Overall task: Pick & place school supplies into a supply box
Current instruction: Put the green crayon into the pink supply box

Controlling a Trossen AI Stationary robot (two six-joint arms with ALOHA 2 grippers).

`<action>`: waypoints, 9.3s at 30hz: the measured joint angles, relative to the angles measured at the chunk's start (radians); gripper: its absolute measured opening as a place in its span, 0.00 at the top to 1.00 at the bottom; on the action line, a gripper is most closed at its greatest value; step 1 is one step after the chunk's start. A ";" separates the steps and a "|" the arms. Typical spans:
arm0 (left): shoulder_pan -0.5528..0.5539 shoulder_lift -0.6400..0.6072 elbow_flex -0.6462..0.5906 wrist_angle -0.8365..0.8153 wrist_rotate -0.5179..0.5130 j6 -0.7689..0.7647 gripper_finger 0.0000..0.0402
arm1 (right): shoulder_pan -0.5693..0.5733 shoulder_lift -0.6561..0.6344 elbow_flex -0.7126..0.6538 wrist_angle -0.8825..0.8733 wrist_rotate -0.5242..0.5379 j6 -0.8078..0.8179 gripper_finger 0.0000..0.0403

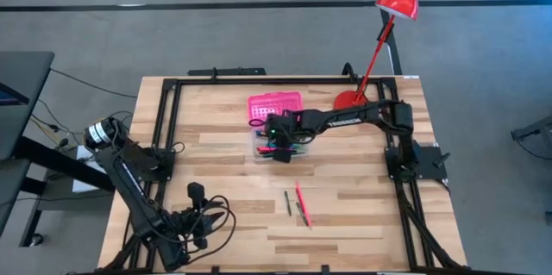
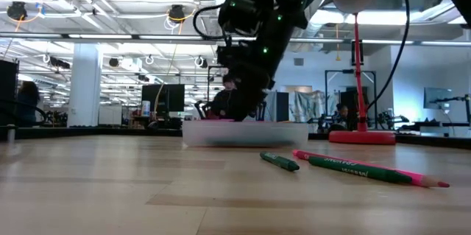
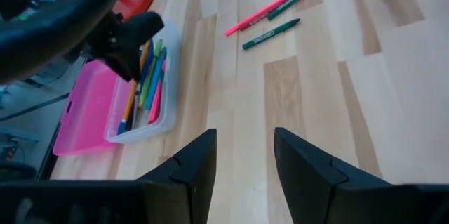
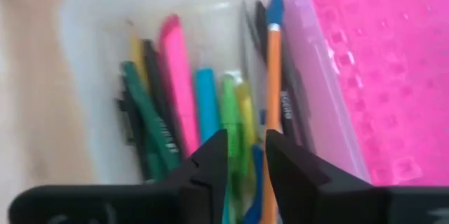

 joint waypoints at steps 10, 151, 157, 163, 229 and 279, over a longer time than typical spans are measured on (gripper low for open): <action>0.015 0.000 0.000 -0.001 0.009 -0.020 0.65 | 0.057 -0.185 0.001 -0.069 -0.065 0.062 0.73; 0.798 0.470 0.056 0.899 1.085 1.087 0.72 | 1.058 -0.382 -0.507 0.427 0.749 0.420 0.73; 0.792 0.469 0.056 0.878 1.084 1.046 0.72 | 1.058 -0.382 -0.507 0.427 0.747 0.429 0.73; 0.776 0.469 0.056 0.835 1.073 0.966 0.72 | 1.058 -0.382 -0.507 0.427 0.747 0.429 0.73; 0.660 0.424 0.070 0.568 0.934 0.609 0.93 | 1.058 -0.382 -0.507 0.404 0.746 0.443 0.73; 0.633 0.396 0.117 0.338 0.866 0.537 0.94 | 1.058 -0.383 -0.507 0.400 0.746 0.444 0.73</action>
